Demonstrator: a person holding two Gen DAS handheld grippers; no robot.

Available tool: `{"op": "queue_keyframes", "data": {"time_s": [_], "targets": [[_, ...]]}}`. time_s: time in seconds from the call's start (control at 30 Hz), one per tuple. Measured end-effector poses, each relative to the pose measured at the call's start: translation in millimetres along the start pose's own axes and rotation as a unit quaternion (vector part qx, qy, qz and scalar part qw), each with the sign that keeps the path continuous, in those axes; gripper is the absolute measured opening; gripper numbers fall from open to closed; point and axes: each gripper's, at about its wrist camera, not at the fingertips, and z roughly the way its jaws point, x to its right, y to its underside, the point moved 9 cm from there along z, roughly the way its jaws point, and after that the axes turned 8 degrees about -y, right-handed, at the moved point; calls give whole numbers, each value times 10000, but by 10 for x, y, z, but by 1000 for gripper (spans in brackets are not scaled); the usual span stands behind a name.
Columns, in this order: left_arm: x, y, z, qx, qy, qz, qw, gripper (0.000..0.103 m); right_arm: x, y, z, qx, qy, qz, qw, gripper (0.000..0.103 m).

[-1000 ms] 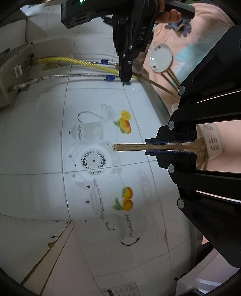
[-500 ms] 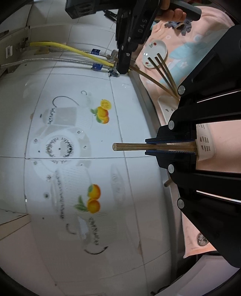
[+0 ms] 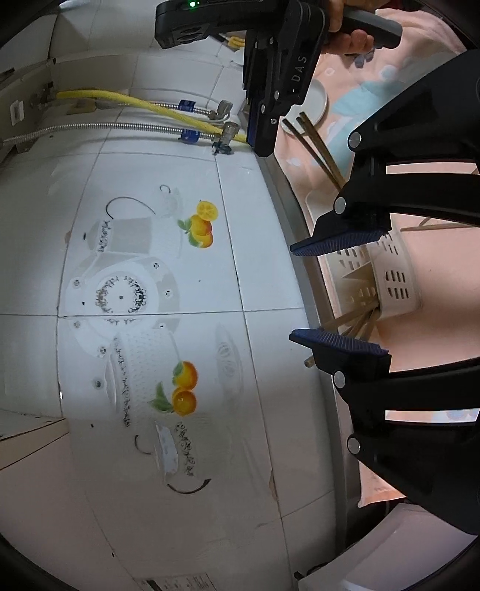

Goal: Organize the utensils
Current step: 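Open both grippers and pull them back from the holder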

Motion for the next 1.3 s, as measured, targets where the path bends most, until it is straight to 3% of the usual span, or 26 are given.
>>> {"op": "queue_keyframes", "data": {"time_s": [0.23, 0.5, 0.67, 0.93, 1.1, 1.3], "targets": [[-39, 110, -265, 104, -84, -47, 9999, 56, -138, 164, -228, 100, -26, -94, 9999, 41], [-132, 396, -553, 163, -296, -79, 9994, 71, -342, 518, -454, 106, -18, -279, 9996, 54], [-194, 629, -678, 69, -298, -228, 9993, 77, -457, 781, -503, 14, -91, -290, 9995, 59], [-240, 1087, -792, -147, -412, -346, 9984, 95, -543, 1238, -511, -178, -122, -136, 9997, 76], [-285, 1391, -786, -402, -415, -516, 9970, 98, -589, 1443, -518, -263, -158, -82, 9995, 86], [-303, 1718, -782, -674, -564, -471, 9950, 98, -632, 1663, -531, -337, -233, 49, 9991, 90]]}}
